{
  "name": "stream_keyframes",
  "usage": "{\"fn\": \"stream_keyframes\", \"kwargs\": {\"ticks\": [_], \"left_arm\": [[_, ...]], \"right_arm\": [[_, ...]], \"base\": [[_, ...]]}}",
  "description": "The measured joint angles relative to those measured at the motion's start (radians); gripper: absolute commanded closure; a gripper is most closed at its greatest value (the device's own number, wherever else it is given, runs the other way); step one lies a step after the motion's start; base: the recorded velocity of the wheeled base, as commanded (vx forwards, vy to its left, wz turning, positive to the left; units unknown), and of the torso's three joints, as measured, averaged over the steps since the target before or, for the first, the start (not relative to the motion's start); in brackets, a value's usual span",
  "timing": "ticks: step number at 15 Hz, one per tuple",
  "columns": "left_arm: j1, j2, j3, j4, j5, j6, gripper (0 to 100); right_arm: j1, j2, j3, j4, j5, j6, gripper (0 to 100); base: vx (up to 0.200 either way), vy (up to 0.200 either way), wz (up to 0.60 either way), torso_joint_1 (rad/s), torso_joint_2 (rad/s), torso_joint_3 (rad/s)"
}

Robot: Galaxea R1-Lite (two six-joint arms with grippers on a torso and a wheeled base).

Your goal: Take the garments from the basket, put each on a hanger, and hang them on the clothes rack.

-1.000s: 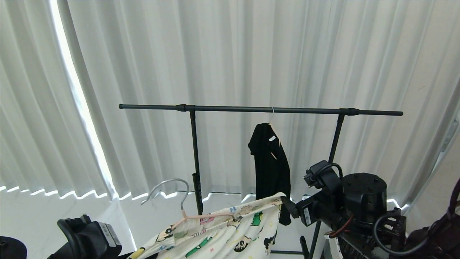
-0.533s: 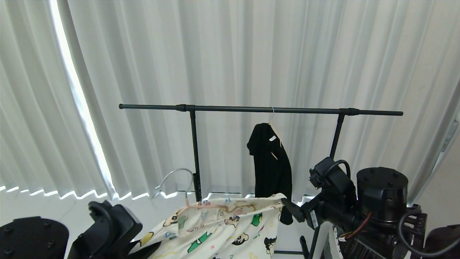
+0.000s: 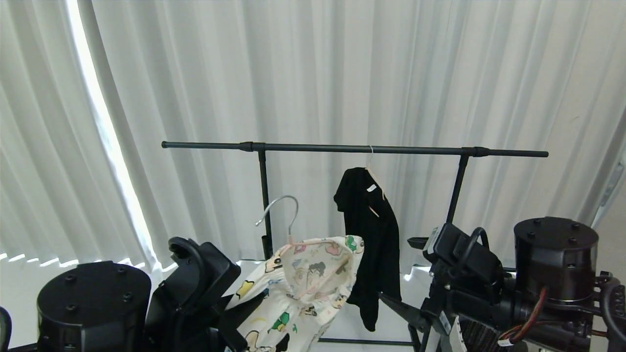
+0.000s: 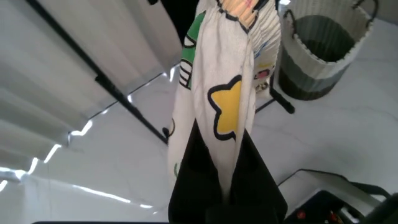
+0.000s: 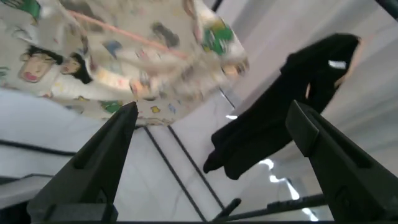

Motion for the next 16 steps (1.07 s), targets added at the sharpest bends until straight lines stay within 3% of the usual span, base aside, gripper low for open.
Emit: {"fn": "stream_keyframes", "kwargs": {"ticks": [4, 6, 10, 13, 16], "left_arm": [[-0.151, 0.018, 0.019, -0.008, -0.008, 0.003, 100], [-0.227, 0.020, 0.024, -0.008, -0.052, 0.011, 100], [-0.303, 0.024, 0.015, -0.009, -0.092, 0.042, 100], [-0.350, 0.024, -0.006, -0.014, -0.103, 0.076, 100], [-0.369, 0.026, -0.010, -0.038, -0.103, 0.088, 100]], "right_arm": [[-0.007, -0.074, -0.064, 0.257, 0.173, -0.131, 0], [-0.009, -0.102, -0.083, 0.347, 0.245, -0.187, 0], [-0.008, -0.130, -0.134, 0.550, 0.361, -0.294, 0], [0.003, -0.135, -0.157, 0.652, 0.414, -0.318, 0], [0.007, -0.131, -0.161, 0.657, 0.419, -0.316, 0]], "base": [[0.000, 0.000, 0.00, 0.000, 0.00, 0.000], [0.000, 0.000, 0.00, 0.000, 0.00, 0.000], [0.000, 0.000, 0.00, 0.000, 0.00, 0.000], [0.000, 0.000, 0.00, 0.000, 0.00, 0.000], [0.000, 0.000, 0.00, 0.000, 0.00, 0.000]]}}
